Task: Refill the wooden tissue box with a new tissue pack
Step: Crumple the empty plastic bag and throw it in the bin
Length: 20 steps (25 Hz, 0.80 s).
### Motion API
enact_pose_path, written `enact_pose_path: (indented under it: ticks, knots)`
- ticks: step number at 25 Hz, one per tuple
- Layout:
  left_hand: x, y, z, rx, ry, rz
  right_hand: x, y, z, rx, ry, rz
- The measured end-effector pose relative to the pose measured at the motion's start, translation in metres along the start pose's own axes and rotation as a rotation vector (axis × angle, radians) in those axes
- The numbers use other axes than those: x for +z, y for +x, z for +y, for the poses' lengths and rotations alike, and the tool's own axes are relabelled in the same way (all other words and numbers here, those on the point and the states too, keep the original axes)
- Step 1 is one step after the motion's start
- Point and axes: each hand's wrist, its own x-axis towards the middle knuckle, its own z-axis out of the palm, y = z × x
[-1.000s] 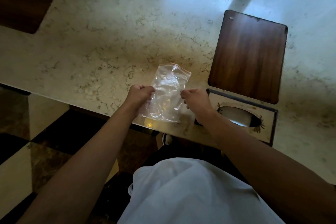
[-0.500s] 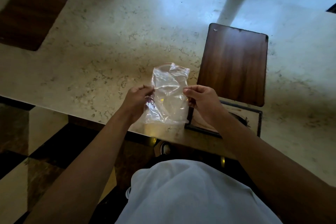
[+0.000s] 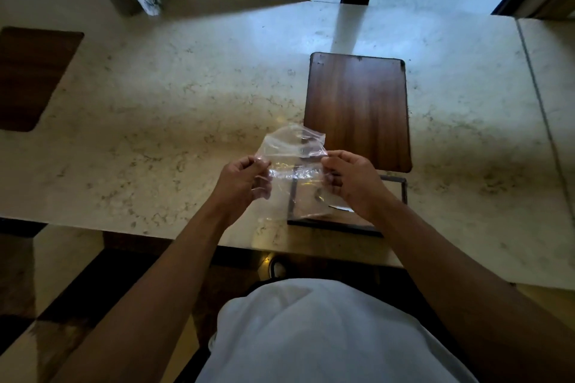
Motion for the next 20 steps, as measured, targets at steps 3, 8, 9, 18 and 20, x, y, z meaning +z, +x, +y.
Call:
enact_pose_path:
  ticks: [3, 8, 9, 18, 20]
  knots:
    - [0.003, -0.003, 0.003, -0.027, 0.048, -0.09, -0.015, -0.004, 0.0, -0.024, -0.053, -0.13]
    - [0.012, -0.002, 0.011, -0.022, 0.109, -0.091, -0.032, -0.005, -0.006, -0.078, -0.301, -0.088]
    - [0.015, -0.001, 0.013, -0.018, 0.109, -0.075, -0.033, -0.004, -0.006, -0.089, -0.303, -0.064]
    - [0.032, 0.001, 0.022, -0.022, 0.067, -0.101, -0.033, -0.006, -0.01, -0.172, -0.319, 0.064]
    - [0.034, 0.002, 0.023, -0.025, 0.079, -0.102, -0.031, -0.008, -0.012, -0.241, -0.486, 0.129]
